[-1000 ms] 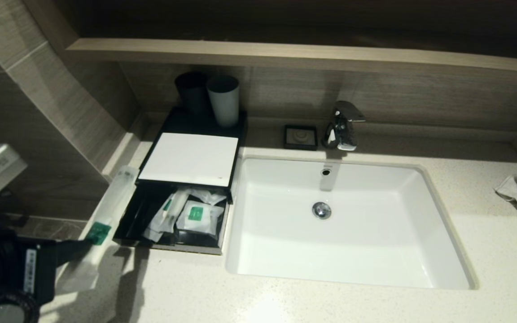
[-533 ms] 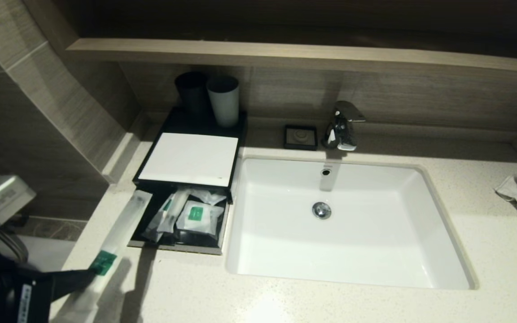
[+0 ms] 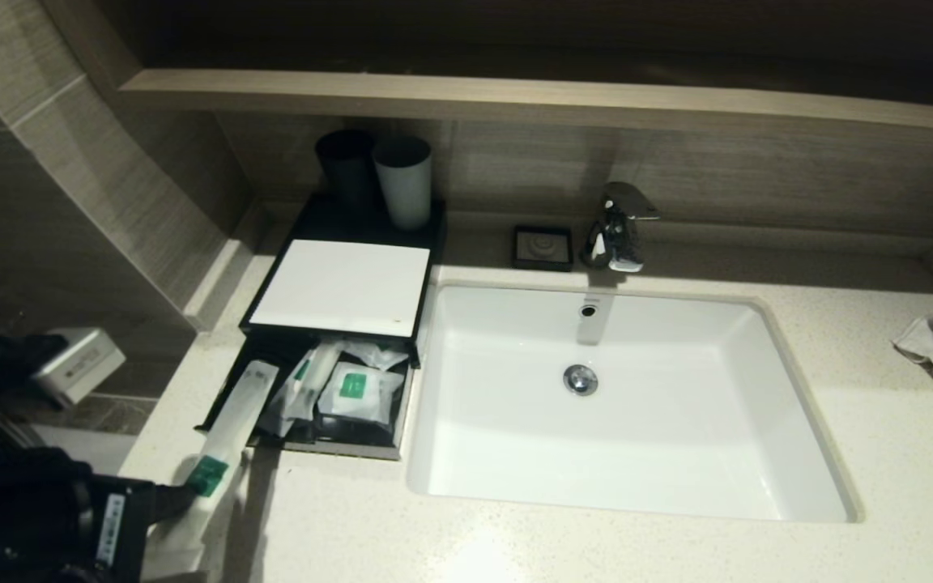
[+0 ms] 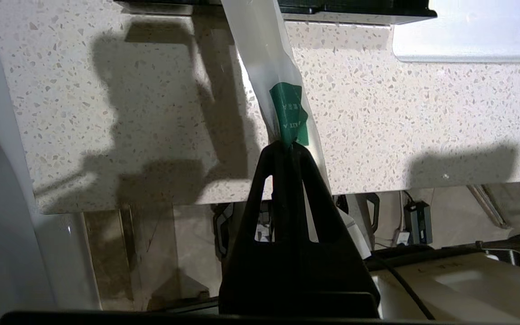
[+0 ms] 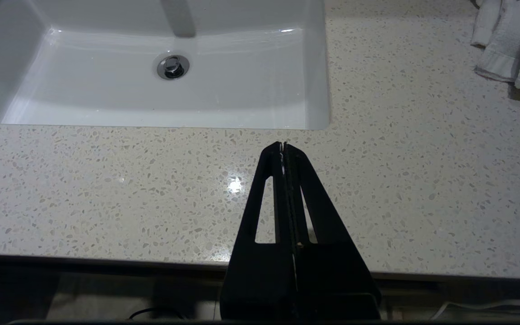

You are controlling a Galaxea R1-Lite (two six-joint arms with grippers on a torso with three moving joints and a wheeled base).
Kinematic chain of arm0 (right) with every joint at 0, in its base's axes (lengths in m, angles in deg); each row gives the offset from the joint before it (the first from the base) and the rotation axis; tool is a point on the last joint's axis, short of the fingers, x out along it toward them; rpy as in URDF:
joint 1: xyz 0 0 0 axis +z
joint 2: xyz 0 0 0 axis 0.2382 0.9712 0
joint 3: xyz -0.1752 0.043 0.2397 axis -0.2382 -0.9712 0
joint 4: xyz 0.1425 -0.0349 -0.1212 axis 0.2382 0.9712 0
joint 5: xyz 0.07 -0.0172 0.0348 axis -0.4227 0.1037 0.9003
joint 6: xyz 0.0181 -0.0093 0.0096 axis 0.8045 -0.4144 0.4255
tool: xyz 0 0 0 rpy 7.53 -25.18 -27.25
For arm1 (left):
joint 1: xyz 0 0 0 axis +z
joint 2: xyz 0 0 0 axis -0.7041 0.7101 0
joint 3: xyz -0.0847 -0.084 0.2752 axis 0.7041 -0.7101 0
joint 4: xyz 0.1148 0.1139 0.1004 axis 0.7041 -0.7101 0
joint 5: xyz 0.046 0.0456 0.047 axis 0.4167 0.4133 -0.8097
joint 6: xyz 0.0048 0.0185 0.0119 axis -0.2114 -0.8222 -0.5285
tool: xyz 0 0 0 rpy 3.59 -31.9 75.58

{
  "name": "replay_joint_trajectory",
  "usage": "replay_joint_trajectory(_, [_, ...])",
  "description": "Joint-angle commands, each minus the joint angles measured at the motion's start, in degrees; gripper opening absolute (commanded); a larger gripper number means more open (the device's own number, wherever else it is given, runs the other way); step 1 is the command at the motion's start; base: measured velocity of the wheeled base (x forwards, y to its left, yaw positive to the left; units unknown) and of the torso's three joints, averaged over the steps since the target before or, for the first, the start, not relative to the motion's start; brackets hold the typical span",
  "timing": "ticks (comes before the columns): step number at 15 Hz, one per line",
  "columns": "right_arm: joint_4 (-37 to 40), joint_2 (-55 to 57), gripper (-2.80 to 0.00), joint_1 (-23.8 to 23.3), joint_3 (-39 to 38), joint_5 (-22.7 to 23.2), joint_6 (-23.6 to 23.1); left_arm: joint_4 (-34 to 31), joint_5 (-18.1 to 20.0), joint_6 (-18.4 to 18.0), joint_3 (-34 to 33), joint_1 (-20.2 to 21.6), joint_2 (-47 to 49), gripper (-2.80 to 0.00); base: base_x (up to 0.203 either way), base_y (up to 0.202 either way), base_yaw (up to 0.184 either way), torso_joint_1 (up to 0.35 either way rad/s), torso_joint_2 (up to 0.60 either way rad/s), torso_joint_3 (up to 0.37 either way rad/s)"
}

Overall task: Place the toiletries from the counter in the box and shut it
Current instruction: Place the bathroom toiletry into the drawer

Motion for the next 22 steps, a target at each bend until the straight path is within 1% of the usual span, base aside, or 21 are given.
replay_joint_trajectory(1, [0.0,0.1,-2.8,0.0,0.0,0.0,0.0,0.0,0.6,0.1,0.0,1.0,2.8,-2.8,0.0,0.0,0.0,0.0,0.0,0.0])
replay_joint_trajectory(6, [0.0,0.1,-2.8,0.0,0.0,0.0,0.0,2.8,1.3,-0.1,0.1,1.5,6.9,-2.8,0.0,0.0,0.0,0.0,0.0,0.0])
replay_joint_trajectory(10, [0.0,0.1,-2.8,0.0,0.0,0.0,0.0,6.9,1.8,-3.6,0.0,5.7,10.3,-2.8,0.0,0.0,0.0,0.0,0.0,0.0])
replay_joint_trajectory(11, [0.0,0.1,-2.8,0.0,0.0,0.0,0.0,7.7,2.5,-4.3,0.0,6.4,10.9,-2.8,0.0,0.0,0.0,0.0,0.0,0.0])
replay_joint_trajectory(13, [0.0,0.1,-2.8,0.0,0.0,0.0,0.0,9.2,5.4,-5.7,0.1,8.1,11.7,-2.8,0.0,0.0,0.0,0.0,0.0,0.0])
replay_joint_trajectory(20, [0.0,0.1,-2.8,0.0,0.0,0.0,0.0,14.7,5.6,-10.0,-0.3,10.8,15.6,-2.8,0.0,0.0,0.0,0.0,0.0,0.0])
replay_joint_trajectory(22, [0.0,0.1,-2.8,0.0,0.0,0.0,0.0,17.7,5.6,-11.5,-0.7,12.1,16.8,-2.8,0.0,0.0,0.0,0.0,0.0,0.0])
